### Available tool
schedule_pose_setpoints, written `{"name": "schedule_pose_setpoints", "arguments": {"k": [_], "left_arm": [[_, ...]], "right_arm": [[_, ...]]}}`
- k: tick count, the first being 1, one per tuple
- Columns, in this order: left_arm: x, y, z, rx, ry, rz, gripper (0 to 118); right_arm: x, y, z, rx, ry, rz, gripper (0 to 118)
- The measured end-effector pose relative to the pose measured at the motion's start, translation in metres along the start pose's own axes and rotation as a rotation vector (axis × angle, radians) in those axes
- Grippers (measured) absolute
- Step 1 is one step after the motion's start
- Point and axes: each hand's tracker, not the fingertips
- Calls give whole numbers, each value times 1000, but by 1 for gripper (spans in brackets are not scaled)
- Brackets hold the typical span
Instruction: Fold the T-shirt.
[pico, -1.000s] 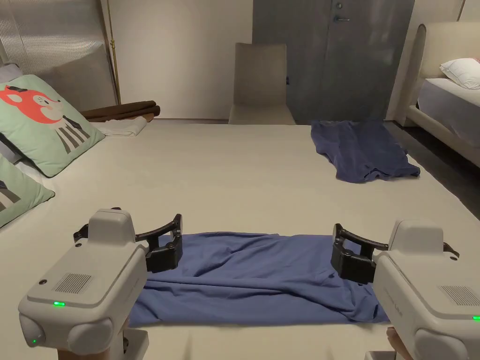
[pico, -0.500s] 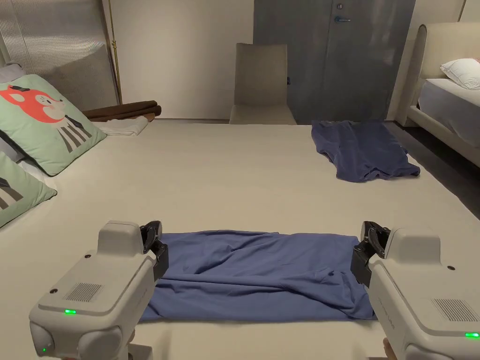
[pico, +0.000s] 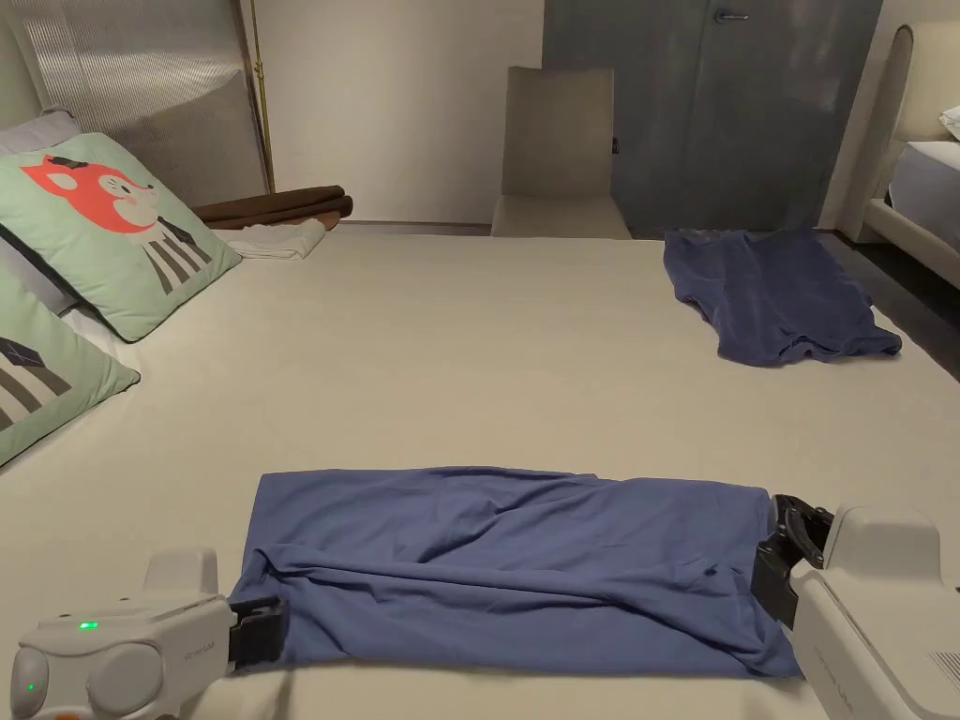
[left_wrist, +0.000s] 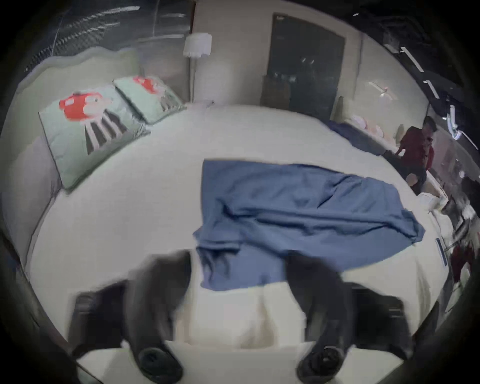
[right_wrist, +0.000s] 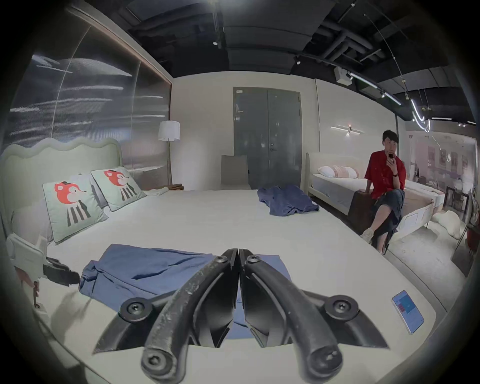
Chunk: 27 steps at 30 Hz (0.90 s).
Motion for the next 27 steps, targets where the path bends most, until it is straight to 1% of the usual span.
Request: {"name": "schedule_pose_setpoints", "arguments": {"k": [1, 2, 3, 5, 6, 7, 8, 9, 10, 11, 12, 13, 14, 15, 16, 17, 18, 19, 20, 21, 23, 25, 27], "left_arm": [[-4, -2, -10, -34, 14, 9, 105], [-8, -5, -16, -23, 13, 31, 107], [-11, -8, -22, -13, 8, 41, 105], [-14, -10, -36, -52, 14, 66, 105], [-13, -10, -42, -65, 21, 61, 100], [-9, -11, -47, -64, 25, 51, 92], [-6, -13, -50, -63, 23, 34, 78], [-1, -14, -52, -62, 21, 15, 56], [2, -14, -56, -69, -1, 0, 43], [7, -14, -58, -83, -21, -17, 36], [12, -14, -54, -62, -19, -34, 14], [16, -13, -52, -34, -19, -79, 6], [18, -11, -51, -30, -43, -97, 6], [20, -10, -49, -31, -43, -90, 6], [22, -9, -46, -22, -41, -98, 6], [22, -8, -41, -1, -46, -112, 6], [21, -8, -36, 26, -42, -110, 6], [19, -7, -31, 39, -48, -99, 6], [18, -5, -25, 49, -61, -87, 6], [15, -4, -22, 55, -68, -72, 6], [13, -3, -14, 54, -78, -51, 6], [12, -2, -10, 45, -96, -29, 6], [11, -3, -9, 44, -98, -22, 6]], "right_arm": [[1, -2, -4, -9, 0, -2, 0], [1, -4, -7, -19, 2, -4, 0], [1, -6, -11, -26, 6, -7, 0], [1, -9, -16, -42, 8, -8, 0], [2, -10, -19, -51, 7, -8, 0], [3, -13, -22, -62, 5, -7, 0], [4, -16, -24, -71, 1, -10, 0], [7, -18, -27, -83, -3, -15, 0], [10, -21, -29, -98, -7, -24, 0], [13, -23, -32, -114, -10, -35, 0], [17, -26, -35, -128, -14, -45, 0], [23, -29, -38, -146, -23, -65, 0], [28, -33, -43, -169, -33, -78, 1], [34, -38, -48, -204, -38, -95, 8], [41, -43, -52, -227, -46, -121, 22], [49, -50, -58, -266, -54, -145, 43], [57, -58, -64, -311, -56, -169, 76], [63, -65, -70, -355, -64, -185, 91], [69, -73, -76, -388, -81, -209, 100], [73, -81, -80, -407, -98, -235, 102], [79, -95, -90, -451, -96, -264, 102], [80, -105, -103, -516, -86, -263, 102], [75, -114, -114, -561, -78, -233, 102]]}}
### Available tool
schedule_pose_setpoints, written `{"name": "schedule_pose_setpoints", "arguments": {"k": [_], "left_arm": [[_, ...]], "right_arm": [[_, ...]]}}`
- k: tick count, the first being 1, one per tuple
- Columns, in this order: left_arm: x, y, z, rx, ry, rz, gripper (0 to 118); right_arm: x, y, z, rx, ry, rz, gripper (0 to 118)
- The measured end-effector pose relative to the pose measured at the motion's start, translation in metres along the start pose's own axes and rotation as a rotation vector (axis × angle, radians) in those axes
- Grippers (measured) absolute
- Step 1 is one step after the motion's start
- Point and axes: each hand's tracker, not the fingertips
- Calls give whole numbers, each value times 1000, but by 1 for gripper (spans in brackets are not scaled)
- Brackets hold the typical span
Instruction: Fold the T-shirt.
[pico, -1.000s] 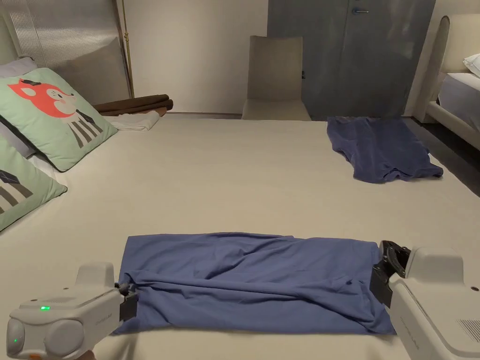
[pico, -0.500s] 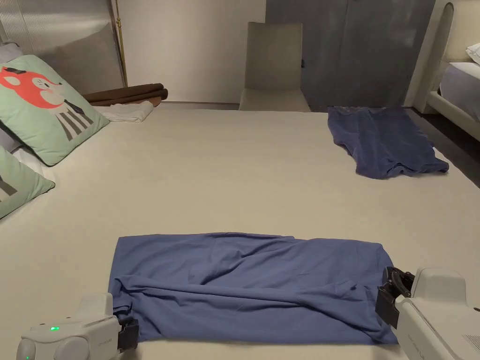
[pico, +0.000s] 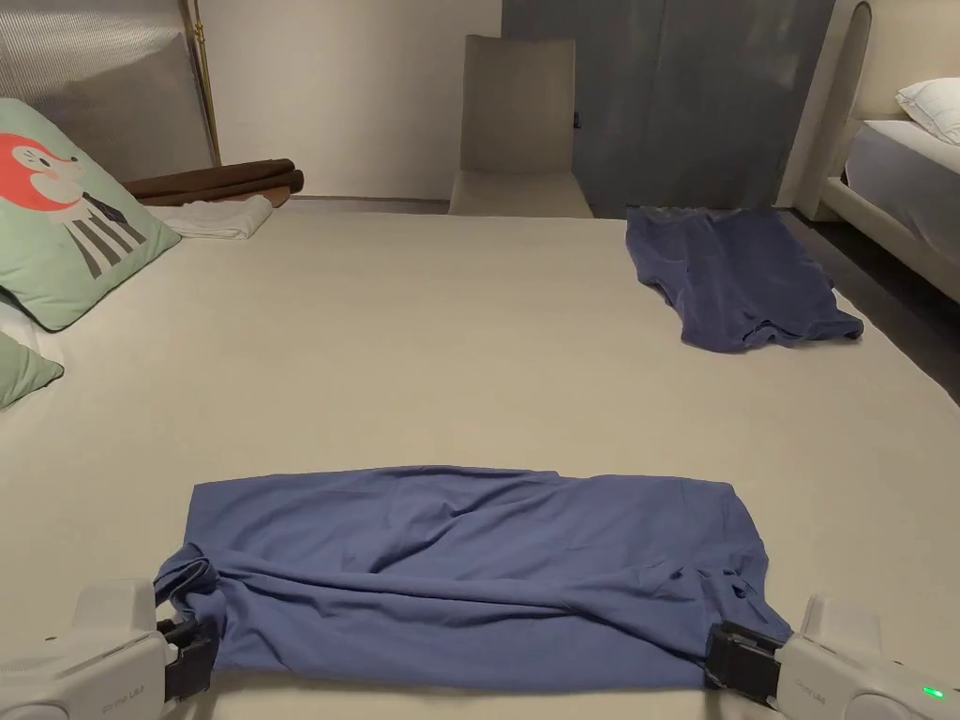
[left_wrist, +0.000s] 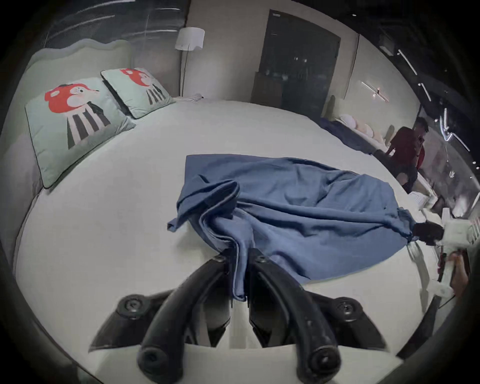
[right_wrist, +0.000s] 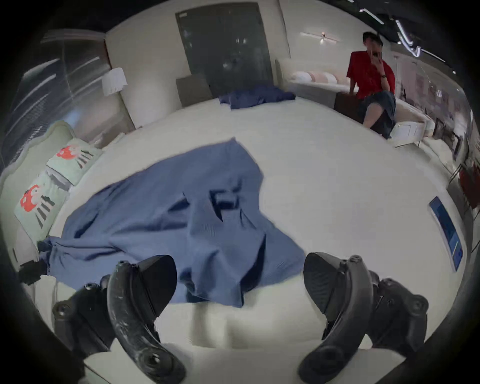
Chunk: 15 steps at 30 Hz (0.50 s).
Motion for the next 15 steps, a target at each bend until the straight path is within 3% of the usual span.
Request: {"name": "schedule_pose_setpoints", "arguments": {"k": [2, 3, 4, 5, 6, 7, 8, 11, 15], "left_arm": [[3, -1, 1, 2, 9, 0, 6], [3, -1, 1, 1, 11, 1, 6], [4, -3, 2, -1, 10, 5, 6], [3, -3, 0, -3, 10, 8, 6], [4, -5, 1, -6, 12, 9, 6], [5, -6, 1, -8, 16, 9, 6], [2, -8, 0, -9, 17, 9, 6], [-5, -11, -2, -15, 26, 8, 6], [-6, -17, 15, -17, 24, 15, 6]], "right_arm": [[-9, -1, -11, -27, -2, 36, 101], [-12, -2, -14, -27, -7, 45, 97], [-15, -3, -16, -31, -12, 64, 84], [-17, -4, -13, -21, -4, 75, 70], [-20, -5, -9, 8, -8, 87, 47], [-21, -5, -3, 31, 12, 92, 16], [-22, -4, 2, 30, 63, 89, 10], [-24, -5, 19, 53, 36, 128, 10], [-15, -14, 55, 80, 70, 78, 10]]}}
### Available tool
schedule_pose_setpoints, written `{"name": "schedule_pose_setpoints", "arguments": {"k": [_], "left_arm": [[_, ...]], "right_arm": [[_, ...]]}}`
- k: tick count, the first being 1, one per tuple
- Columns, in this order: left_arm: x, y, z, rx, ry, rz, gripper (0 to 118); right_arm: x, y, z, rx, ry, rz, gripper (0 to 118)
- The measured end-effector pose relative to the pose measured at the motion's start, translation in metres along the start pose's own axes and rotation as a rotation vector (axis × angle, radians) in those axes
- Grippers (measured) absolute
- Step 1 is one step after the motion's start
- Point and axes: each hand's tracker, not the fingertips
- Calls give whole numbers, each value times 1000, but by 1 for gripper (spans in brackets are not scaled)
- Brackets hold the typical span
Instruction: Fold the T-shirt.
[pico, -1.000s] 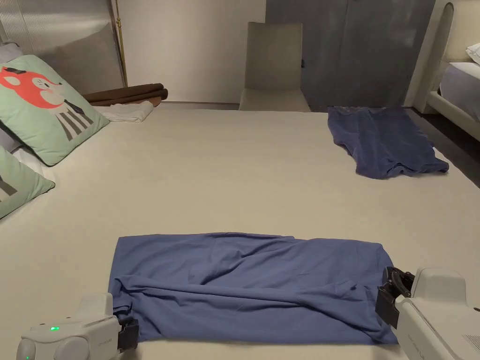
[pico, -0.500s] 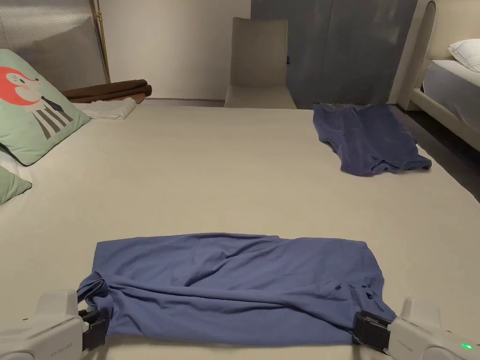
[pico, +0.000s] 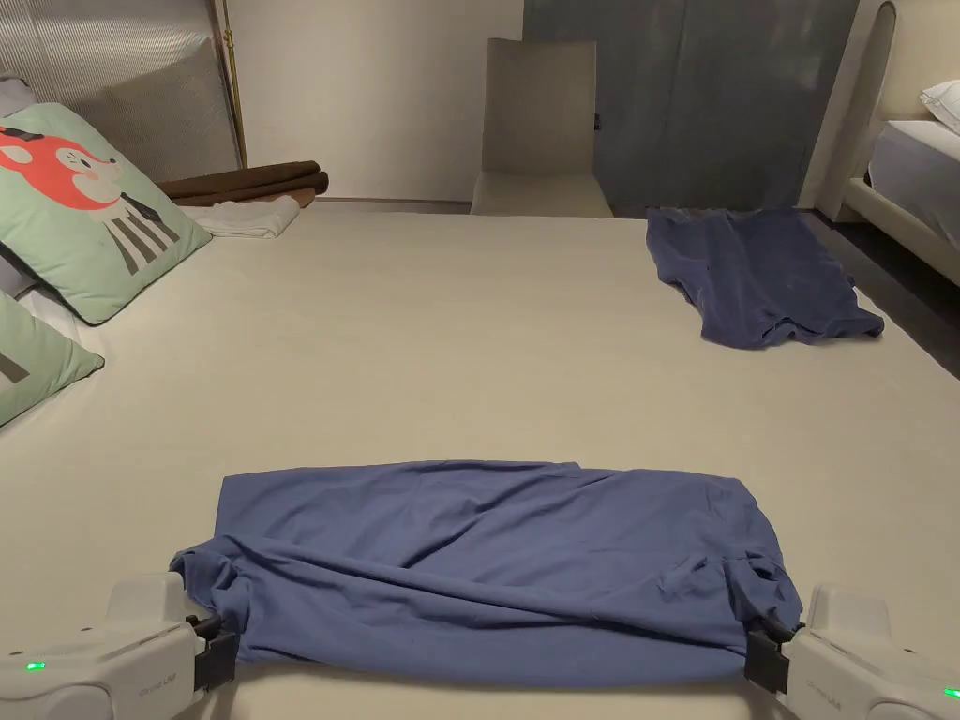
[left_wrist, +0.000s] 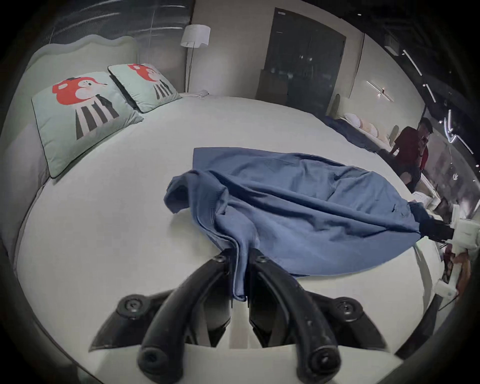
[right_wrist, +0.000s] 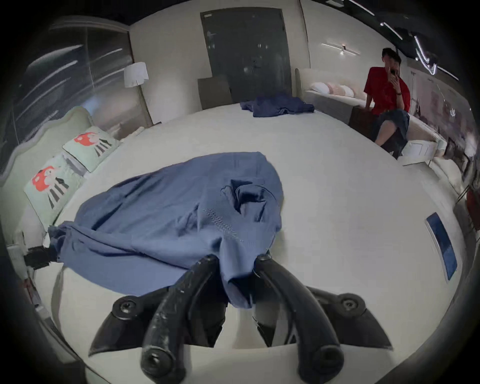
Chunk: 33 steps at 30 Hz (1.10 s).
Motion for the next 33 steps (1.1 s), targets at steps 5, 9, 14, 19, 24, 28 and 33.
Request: {"name": "schedule_pose_setpoints", "arguments": {"k": [5, 9, 14, 19, 24, 28, 33], "left_arm": [[-12, -17, 28, -41, 3, -39, 6], [-17, -43, 53, -69, 11, -52, 6], [-17, -71, 55, -112, 59, -44, 6], [-17, -83, 49, -89, 76, 7, 13], [-13, -68, 68, 4, 50, 38, 86], [15, -33, 94, 204, 37, -13, 102], [55, 10, 116, 450, 58, -69, 102]], "right_arm": [[7, -28, 46, 1, 20, -14, 10], [10, -60, 66, -32, 34, -45, 10], [11, -95, 55, -109, 12, -44, 10], [11, -96, 59, -94, 15, -58, 15], [-2, -67, 82, -12, 32, 12, 89], [-28, -26, 109, 178, 88, 56, 101], [-71, 18, 135, 383, 77, 147, 101]]}}
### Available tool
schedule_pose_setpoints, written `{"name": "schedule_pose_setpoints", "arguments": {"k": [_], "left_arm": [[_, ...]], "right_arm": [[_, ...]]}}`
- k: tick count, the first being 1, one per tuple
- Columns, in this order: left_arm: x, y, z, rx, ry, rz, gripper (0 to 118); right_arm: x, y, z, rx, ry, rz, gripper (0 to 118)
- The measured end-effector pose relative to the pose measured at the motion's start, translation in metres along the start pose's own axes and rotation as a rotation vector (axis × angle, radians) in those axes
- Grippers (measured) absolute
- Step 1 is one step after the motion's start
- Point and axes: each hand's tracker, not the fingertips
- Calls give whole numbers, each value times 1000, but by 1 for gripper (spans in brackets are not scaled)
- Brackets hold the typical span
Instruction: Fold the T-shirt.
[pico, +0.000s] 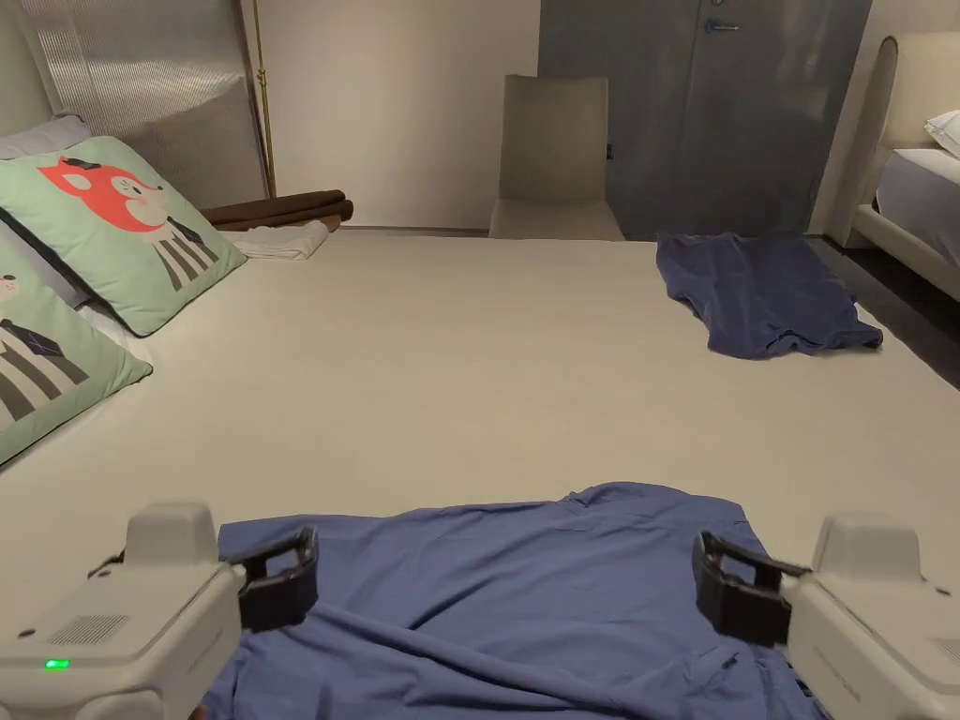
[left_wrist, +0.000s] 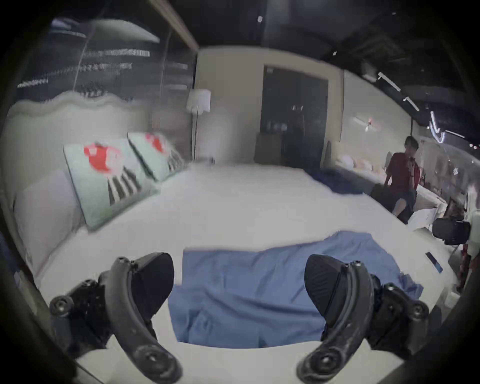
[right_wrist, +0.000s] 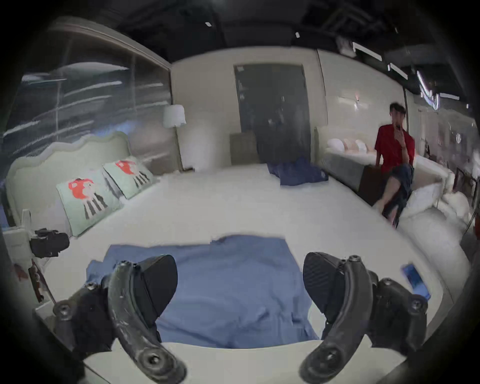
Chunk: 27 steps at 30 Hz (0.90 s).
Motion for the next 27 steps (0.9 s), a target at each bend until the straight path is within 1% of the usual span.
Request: {"name": "schedule_pose_setpoints", "arguments": {"k": [3, 4, 5, 6, 7, 8, 9, 10, 11, 12, 14, 18, 22, 24, 27], "left_arm": [[19, 18, -2, 136, 12, -18, 100], [24, 23, -3, 161, 8, -28, 97], [31, 27, -2, 180, 6, -47, 91], [36, 29, -3, 193, 9, -56, 74], [39, 30, -5, 212, 3, -69, 60], [43, 31, -6, 233, 3, -79, 51], [49, 32, -5, 239, 20, -86, 51], [51, 31, -8, 242, 38, -114, 22], [53, 30, -12, 231, 33, -132, 0], [54, 28, -13, 213, 12, -147, 0], [54, 27, -16, 180, -34, -125, 0], [45, 30, -33, 95, -54, -96, 0], [21, 40, -68, -84, -100, -102, 0], [5, 41, -91, -160, -133, -85, 0], [-15, 44, -123, -283, -136, -44, 0]], "right_arm": [[-20, 20, 0, 111, -38, 55, 100], [-25, 24, 1, 139, -52, 66, 99], [-30, 29, 1, 162, -63, 81, 94], [-33, 31, 0, 182, -75, 92, 81], [-36, 32, 0, 202, -81, 97, 76], [-40, 34, 0, 214, -93, 99, 70], [-42, 34, 0, 222, -97, 101, 70], [-42, 34, -2, 225, -97, 96, 45], [-42, 34, -5, 227, -95, 91, 15], [-42, 33, -9, 223, -77, 88, 0], [-38, 33, -14, 218, -67, 85, 0], [-36, 33, -23, 197, -67, 90, 0], [-30, 31, -33, 180, -65, 93, 0], [-25, 29, -44, 166, -65, 95, 0], [-20, 27, -57, 140, -62, 94, 0]]}}
